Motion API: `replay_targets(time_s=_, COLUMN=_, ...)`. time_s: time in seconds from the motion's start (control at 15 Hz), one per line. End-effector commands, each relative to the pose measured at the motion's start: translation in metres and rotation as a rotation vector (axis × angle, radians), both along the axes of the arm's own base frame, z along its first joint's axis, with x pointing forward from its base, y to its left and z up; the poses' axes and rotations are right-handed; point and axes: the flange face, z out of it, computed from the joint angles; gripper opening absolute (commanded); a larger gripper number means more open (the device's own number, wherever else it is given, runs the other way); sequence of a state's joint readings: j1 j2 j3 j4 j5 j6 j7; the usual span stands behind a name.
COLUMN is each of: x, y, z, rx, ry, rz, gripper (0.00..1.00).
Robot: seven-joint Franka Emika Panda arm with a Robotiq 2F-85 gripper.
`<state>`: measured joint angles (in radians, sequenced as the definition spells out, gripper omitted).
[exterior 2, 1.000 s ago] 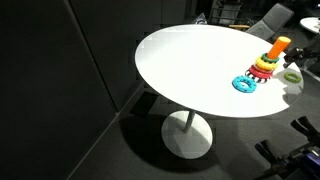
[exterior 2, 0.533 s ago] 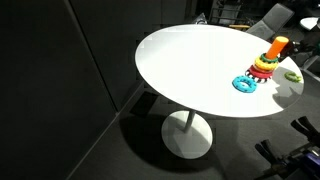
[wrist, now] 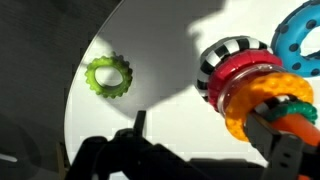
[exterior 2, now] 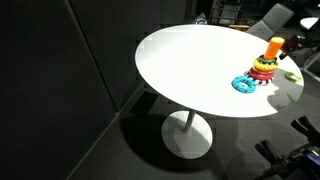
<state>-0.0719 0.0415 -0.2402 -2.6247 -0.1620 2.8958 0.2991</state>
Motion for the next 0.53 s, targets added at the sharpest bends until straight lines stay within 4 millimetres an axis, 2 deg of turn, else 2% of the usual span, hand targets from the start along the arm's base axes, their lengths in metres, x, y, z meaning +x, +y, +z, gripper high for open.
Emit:
replay_targets(time_s=0.0, x=-0.012, y=0.01, z=0.019, rx=0.048, ry=0.033, rz=0.048, gripper=1.0)
replay_targets(time_s=0.47, x=-0.01, y=0.011, z=0.03, rx=0.023, ry=0.004, rz=0.094, gripper=1.0)
